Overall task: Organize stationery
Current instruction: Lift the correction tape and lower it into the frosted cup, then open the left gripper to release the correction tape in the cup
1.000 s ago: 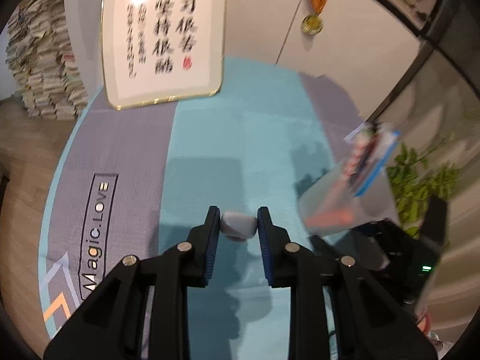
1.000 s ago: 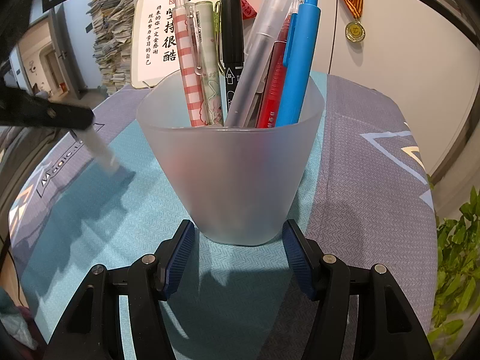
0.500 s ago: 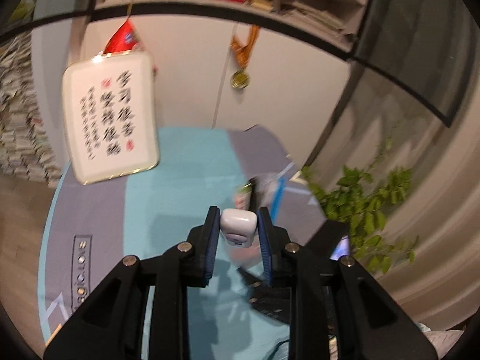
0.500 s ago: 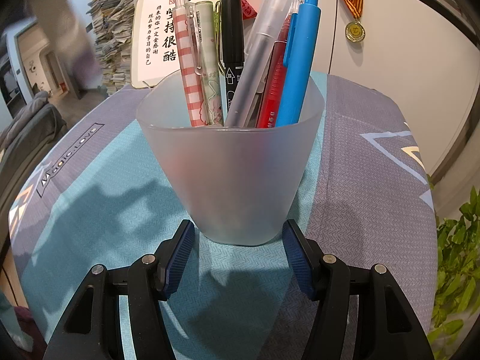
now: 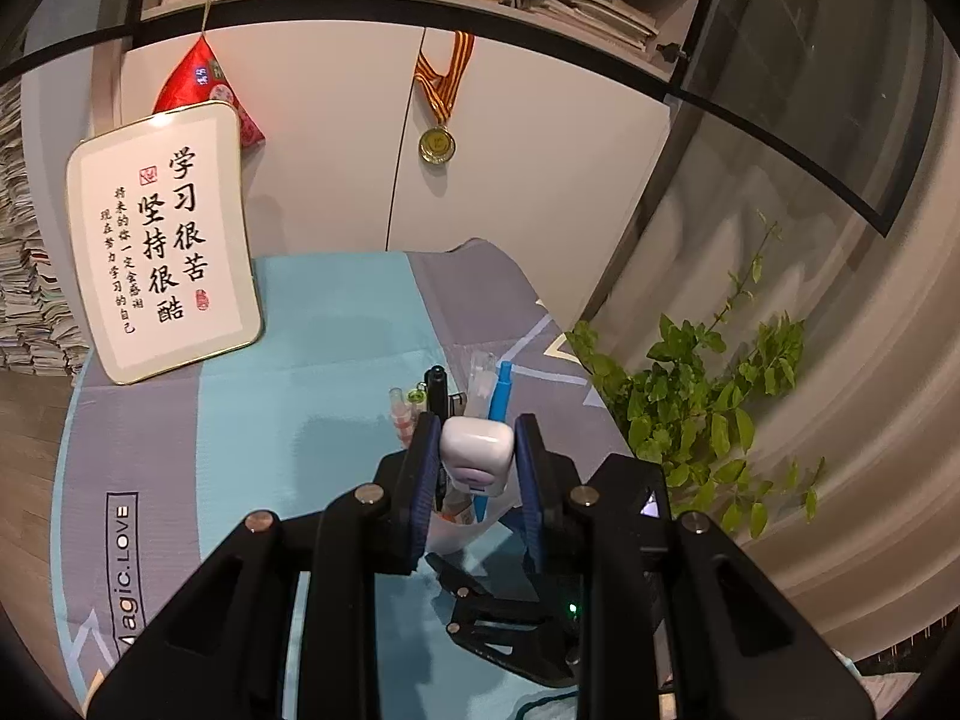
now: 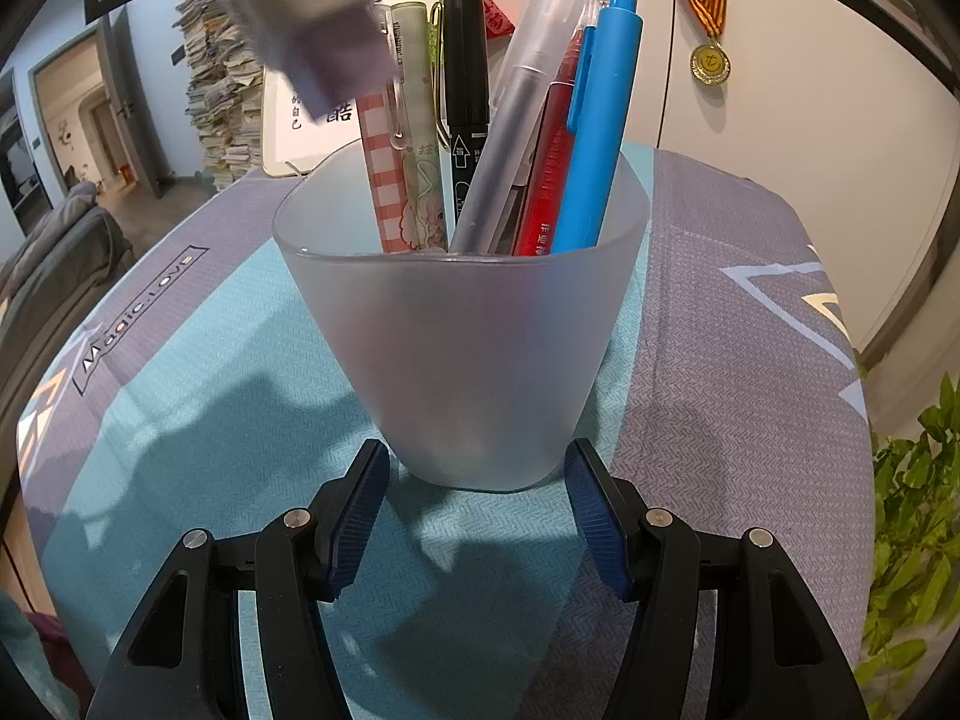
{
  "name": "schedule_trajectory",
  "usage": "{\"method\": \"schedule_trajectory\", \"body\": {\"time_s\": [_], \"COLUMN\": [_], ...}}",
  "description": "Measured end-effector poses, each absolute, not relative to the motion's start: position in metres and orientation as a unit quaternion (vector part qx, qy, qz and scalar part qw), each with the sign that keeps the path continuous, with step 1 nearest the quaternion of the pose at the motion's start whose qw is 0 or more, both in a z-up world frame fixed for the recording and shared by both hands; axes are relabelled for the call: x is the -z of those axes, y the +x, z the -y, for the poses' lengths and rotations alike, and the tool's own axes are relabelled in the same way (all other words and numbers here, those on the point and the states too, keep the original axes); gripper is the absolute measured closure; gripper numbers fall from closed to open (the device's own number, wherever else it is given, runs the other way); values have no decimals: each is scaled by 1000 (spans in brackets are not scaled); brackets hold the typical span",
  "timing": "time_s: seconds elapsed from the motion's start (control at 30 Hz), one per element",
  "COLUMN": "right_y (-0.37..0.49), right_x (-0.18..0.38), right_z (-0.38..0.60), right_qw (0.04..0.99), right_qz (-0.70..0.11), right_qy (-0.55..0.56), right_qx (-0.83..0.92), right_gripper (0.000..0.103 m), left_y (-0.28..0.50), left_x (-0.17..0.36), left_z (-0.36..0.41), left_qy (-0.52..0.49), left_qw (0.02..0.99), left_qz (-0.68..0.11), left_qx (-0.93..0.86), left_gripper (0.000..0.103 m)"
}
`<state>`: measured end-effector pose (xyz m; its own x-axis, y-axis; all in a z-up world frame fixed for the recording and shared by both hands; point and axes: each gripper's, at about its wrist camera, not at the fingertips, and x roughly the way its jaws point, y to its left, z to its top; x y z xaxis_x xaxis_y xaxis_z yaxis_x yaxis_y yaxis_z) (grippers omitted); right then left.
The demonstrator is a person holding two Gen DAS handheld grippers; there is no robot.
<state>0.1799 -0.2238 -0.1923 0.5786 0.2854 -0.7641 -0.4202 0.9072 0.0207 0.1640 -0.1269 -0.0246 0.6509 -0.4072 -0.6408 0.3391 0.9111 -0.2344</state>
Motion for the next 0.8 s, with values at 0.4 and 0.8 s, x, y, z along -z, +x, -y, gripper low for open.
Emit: {"method": "schedule_trajectory", "body": {"time_s": [0.4, 0.8], "right_y": [180, 180], "right_x": [192, 192], "right_z": [224, 224], "right_qw": [885, 885], "right_qz": [-413, -413], "right_qy": [-82, -82], "right_qx": [-199, -199], "right_gripper": [40, 40], "left_y": [182, 179], "left_x": [47, 48], "left_z": [143, 149], "left_qy": [-31, -25], "left_qw": [893, 890], "left_qz": [-403, -405], "left_qx": [200, 209], "left_gripper": [79, 79]}}
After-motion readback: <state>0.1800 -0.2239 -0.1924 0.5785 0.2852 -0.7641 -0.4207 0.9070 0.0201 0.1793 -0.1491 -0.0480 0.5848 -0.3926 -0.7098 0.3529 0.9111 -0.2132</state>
